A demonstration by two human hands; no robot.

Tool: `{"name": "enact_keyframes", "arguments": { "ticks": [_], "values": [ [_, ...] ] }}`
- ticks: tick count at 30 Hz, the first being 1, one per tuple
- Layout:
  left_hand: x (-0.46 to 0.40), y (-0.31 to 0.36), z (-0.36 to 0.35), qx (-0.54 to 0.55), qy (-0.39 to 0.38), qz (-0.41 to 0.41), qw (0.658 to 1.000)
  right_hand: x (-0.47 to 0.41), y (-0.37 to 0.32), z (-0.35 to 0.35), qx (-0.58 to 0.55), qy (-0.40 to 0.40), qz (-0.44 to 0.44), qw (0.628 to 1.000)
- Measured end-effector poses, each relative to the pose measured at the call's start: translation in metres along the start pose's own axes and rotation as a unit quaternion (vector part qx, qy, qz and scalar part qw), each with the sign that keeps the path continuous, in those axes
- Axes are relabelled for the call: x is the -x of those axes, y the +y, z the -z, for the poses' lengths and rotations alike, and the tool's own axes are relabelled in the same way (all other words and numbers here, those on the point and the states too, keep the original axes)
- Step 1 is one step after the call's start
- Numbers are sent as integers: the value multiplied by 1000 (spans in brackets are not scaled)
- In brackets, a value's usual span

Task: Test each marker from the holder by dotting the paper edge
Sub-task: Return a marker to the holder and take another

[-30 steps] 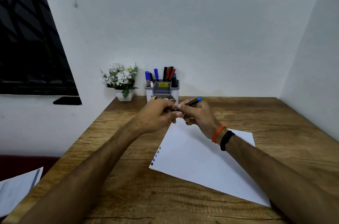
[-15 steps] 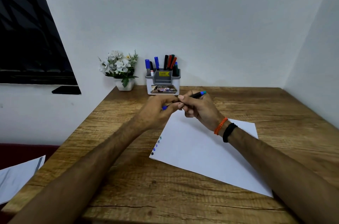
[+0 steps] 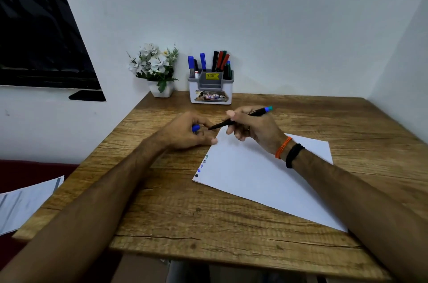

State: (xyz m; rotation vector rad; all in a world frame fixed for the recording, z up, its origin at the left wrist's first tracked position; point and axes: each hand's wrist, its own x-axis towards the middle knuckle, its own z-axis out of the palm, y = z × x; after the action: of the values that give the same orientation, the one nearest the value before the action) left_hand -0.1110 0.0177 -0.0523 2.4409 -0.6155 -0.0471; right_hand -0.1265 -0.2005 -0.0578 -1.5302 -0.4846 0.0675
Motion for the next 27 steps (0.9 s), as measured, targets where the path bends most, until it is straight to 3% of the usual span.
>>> {"name": "enact_keyframes", "arguments": {
  "ticks": [3,8,15,21,27],
  "values": [
    [-1,-5,-1,10,-25,1,1000,1,4,-6,64,0,0,998],
    [-1,-4,-2,25,-37,12,999,3,5,-13,2,-82,-53,995],
    [-2,-7,-1,27,-39,-11,999,-5,8,-18,71,-137,-44,987],
    [-1,-6,7,51,-100,-4,994,-4,14,-18,106,-116,-57,986],
    [-3,-8,6,56,-105,5,993,-4,16,-19,139,-98,-49,984]
  ]
}}
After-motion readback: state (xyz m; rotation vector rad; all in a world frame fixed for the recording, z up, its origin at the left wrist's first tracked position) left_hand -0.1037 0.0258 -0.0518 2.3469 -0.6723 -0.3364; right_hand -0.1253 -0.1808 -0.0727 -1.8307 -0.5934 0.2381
